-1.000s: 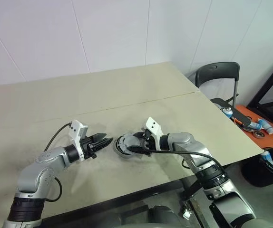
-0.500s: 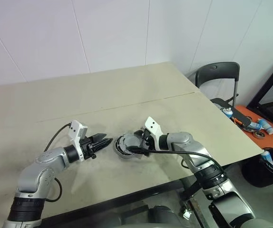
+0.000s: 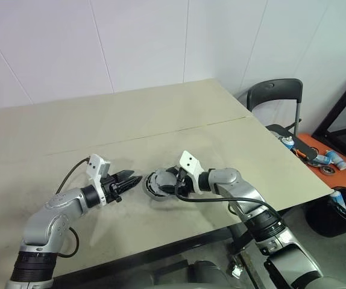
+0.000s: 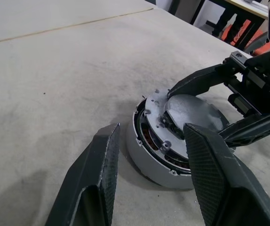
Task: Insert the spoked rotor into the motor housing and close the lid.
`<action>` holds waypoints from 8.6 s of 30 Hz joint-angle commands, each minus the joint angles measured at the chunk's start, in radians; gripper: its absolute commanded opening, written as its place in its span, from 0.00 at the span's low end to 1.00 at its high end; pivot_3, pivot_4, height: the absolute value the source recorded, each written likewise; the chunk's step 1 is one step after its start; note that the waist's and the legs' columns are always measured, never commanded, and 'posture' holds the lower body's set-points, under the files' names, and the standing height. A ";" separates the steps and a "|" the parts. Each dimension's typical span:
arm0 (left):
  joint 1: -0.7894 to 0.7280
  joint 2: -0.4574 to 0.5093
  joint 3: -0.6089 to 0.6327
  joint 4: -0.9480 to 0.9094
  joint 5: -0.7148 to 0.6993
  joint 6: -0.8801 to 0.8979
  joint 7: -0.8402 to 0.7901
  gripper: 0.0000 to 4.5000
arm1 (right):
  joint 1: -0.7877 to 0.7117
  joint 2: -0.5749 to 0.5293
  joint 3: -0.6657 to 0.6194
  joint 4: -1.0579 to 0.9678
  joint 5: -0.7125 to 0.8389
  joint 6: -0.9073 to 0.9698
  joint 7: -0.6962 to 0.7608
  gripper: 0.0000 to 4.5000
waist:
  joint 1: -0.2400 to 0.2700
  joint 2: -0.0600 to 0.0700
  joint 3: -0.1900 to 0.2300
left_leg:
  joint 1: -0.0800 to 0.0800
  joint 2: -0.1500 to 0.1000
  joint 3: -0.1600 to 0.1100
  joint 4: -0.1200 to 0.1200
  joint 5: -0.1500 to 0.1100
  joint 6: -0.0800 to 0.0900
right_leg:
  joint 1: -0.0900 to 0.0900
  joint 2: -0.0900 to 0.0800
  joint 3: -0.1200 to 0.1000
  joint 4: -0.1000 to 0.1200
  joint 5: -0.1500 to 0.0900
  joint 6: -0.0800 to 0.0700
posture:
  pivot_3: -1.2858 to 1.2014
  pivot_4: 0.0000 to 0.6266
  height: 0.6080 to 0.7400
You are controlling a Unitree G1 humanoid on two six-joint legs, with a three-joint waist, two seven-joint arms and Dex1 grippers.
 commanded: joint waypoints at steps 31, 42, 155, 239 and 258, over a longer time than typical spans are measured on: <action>-0.004 -0.020 0.020 -0.056 -0.022 0.020 0.027 0.51 | -0.022 0.102 -0.022 -0.112 -0.008 0.122 -0.133 0.68 | -0.001 0.000 0.000 | -0.002 0.002 0.000 -0.001 0.001 -0.002 | -0.003 0.001 0.000 0.000 0.002 -0.004 | 0.52 0.00 1.00; -0.011 -0.025 0.019 -0.079 -0.026 0.037 0.043 0.51 | -0.023 0.030 -0.045 -0.096 0.023 0.107 -0.061 0.68 | 0.003 0.000 0.000 | -0.002 0.001 0.000 -0.002 0.001 -0.002 | -0.003 0.001 0.000 -0.001 0.001 -0.001 | 0.52 0.00 1.00; -0.201 -0.201 -0.218 0.177 0.225 0.046 0.089 0.01 | 0.011 0.044 -0.013 0.170 -0.064 0.067 -0.062 0.68 | 0.005 0.008 -0.011 | 0.017 -0.002 -0.002 -0.004 -0.001 0.002 | 0.019 -0.002 -0.001 -0.005 -0.004 0.005 | 0.52 0.00 1.00; -0.173 -0.098 -0.170 0.149 0.185 0.073 0.024 0.00 | 0.020 0.149 -0.467 -0.011 0.483 0.885 -0.270 0.99 | -0.006 0.013 -0.010 | 0.000 -0.001 -0.001 -0.004 -0.002 0.003 | 0.001 -0.001 0.000 -0.004 -0.004 0.007 | 0.52 0.00 1.00; -0.136 -0.023 -0.129 0.180 0.189 0.045 -0.051 0.00 | -0.061 0.251 -0.524 0.082 0.498 0.830 -0.370 0.99 | -0.032 0.015 -0.010 | -0.002 0.000 0.000 -0.006 -0.002 0.003 | -0.003 -0.002 0.001 -0.003 -0.003 0.004 | 0.52 0.00 1.00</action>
